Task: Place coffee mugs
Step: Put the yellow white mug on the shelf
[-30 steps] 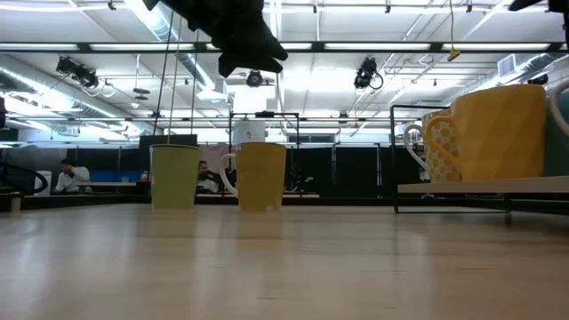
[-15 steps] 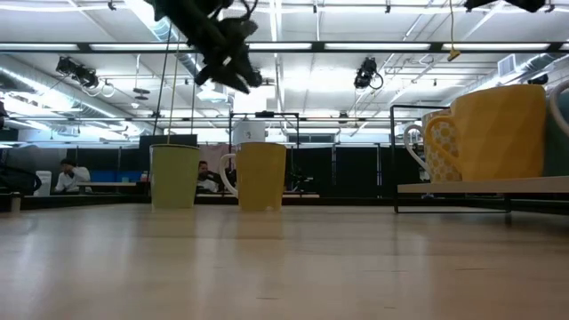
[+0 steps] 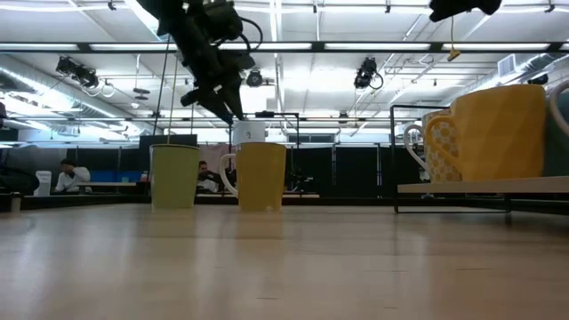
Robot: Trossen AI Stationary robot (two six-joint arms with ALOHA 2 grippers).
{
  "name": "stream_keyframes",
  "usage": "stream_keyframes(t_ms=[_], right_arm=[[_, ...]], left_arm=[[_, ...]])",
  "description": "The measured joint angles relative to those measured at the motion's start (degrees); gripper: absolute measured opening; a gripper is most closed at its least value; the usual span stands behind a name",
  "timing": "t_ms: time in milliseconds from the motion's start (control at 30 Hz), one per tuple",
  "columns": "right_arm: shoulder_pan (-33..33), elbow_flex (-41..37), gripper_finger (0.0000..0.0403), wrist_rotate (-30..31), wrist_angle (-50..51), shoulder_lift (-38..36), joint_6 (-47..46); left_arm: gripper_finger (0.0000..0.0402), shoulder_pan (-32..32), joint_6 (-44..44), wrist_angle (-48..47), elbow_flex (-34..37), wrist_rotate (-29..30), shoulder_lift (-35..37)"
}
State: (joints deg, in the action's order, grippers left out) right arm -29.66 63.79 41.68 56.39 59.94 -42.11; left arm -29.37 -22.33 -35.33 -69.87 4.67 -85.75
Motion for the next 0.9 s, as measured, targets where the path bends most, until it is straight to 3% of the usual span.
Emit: stream_keyframes(t_ms=[400,900], right_arm=[[5.90,0.00,0.0134,-6.98,-2.42,3.73,6.34],[7.42,-0.04,0.0134,-10.41,-4.42,5.60,7.59]], left_arm=[[0.0151,3.67,-0.82,2.17,-0.09,0.49,-8.52],[0.0151,3.87,-0.61,3.82,0.04,0.55,-9.97]])
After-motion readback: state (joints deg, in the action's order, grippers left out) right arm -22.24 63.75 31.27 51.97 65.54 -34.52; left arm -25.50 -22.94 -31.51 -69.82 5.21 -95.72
